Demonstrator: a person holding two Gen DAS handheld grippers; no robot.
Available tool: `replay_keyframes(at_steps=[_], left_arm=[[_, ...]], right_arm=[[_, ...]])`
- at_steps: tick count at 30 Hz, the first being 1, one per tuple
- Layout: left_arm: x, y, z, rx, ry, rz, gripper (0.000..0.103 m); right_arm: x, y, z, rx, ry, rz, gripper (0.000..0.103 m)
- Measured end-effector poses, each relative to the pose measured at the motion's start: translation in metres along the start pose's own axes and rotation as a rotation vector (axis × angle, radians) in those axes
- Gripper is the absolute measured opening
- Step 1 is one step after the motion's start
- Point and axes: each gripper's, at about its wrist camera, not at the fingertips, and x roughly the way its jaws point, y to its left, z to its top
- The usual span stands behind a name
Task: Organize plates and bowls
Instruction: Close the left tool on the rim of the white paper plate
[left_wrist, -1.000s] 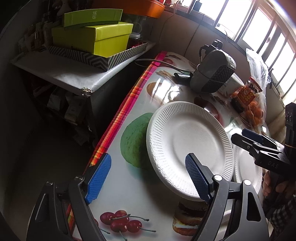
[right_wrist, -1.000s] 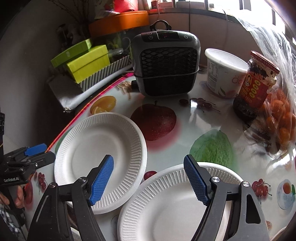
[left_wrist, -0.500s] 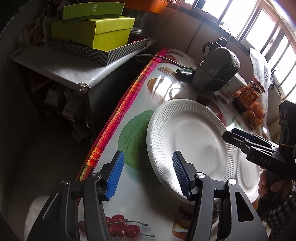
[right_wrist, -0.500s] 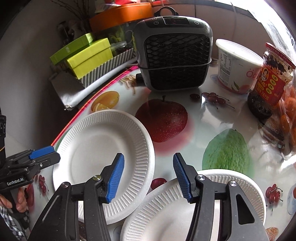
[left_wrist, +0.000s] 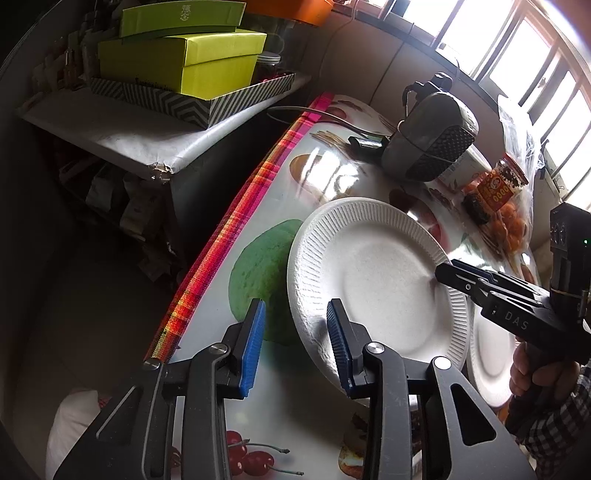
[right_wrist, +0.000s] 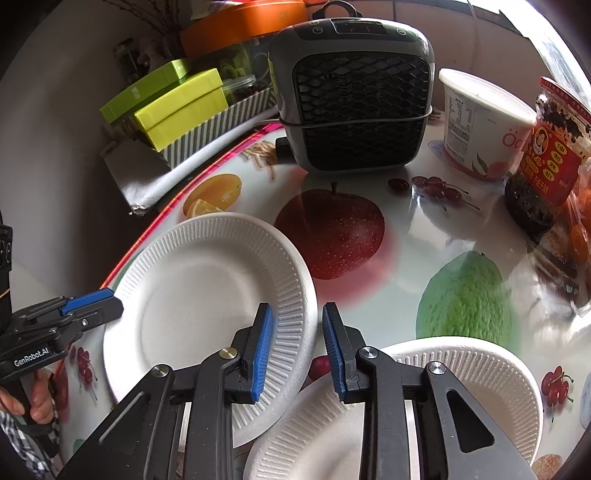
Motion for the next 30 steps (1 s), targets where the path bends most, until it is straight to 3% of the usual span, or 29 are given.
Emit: replay_keyframes(at_steps=[6,30], left_arm=[[0.0022,-0.0032,-0.0008,0.007,0.008,-0.015,0.02],[-0.0017,-0.0022,0.0026,0.003,0.0,-0.007,0.02]], right_arm=[[-0.0016,0.0016,0.0006,-0.004,-0.004,-0.004,0.023],[-0.0009,0.0009,0.0016,0.015,-0.003,-0.012,0.023]])
